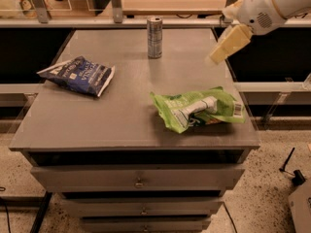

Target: Move redbull can near green rice chip bag

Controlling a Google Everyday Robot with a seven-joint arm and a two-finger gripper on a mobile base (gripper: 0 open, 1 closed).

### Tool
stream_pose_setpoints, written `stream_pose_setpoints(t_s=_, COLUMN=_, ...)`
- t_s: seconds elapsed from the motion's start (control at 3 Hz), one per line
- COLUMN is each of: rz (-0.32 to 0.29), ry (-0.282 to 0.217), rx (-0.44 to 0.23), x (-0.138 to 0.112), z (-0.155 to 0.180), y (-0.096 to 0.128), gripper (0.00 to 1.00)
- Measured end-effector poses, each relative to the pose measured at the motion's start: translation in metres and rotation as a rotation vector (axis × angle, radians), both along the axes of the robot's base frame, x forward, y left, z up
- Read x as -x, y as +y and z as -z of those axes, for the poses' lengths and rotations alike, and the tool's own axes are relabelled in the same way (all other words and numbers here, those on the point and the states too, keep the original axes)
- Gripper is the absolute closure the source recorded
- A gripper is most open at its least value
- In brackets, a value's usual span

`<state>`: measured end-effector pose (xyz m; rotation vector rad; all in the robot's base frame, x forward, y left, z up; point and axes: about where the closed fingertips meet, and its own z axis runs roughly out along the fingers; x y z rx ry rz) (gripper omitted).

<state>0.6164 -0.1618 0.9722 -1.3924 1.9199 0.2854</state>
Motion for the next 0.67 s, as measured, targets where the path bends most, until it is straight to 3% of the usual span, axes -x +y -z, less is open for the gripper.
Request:
stream_pose_setpoints(t_s=0.33, rz=-0.011, ry=-0.033, rx=-0.042, x=-0.0308, z=0.0008, y=0.0137, gripper=0.0)
stream_pose_setpoints(t_s=0.67, rz=-0.011, ry=-0.032, rx=-0.042, x=-0.0309, z=0.0009, y=0.0139, gripper=0.0)
